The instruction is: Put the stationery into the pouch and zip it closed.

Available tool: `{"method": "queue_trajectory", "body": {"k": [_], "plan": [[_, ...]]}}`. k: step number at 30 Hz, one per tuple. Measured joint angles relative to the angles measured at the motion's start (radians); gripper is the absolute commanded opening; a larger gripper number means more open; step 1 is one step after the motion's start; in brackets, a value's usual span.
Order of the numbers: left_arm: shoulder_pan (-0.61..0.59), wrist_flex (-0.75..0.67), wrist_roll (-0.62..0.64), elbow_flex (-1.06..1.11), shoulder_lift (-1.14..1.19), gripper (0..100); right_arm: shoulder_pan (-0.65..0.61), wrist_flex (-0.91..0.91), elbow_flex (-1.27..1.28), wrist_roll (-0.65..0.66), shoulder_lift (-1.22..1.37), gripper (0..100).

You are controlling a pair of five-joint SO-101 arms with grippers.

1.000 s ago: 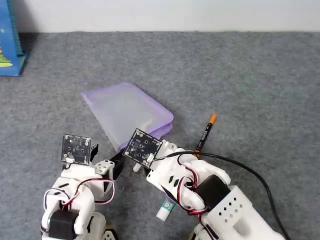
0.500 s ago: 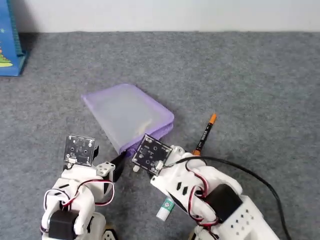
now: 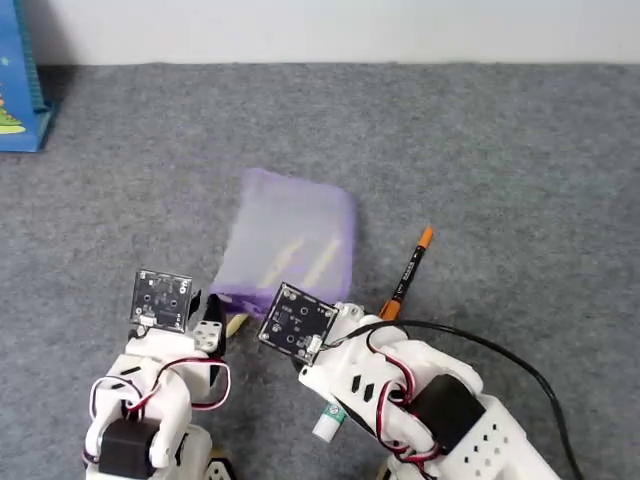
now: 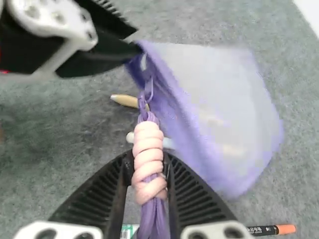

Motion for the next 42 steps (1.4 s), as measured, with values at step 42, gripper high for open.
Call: {"method": "queue_trajectory", "body": {"k": [42], "plan": [[-0.005,-0.075,-0.041,0.138,0.0,35,0.324,0.479,-0.249,0.144,-0.215,0.9]]}}
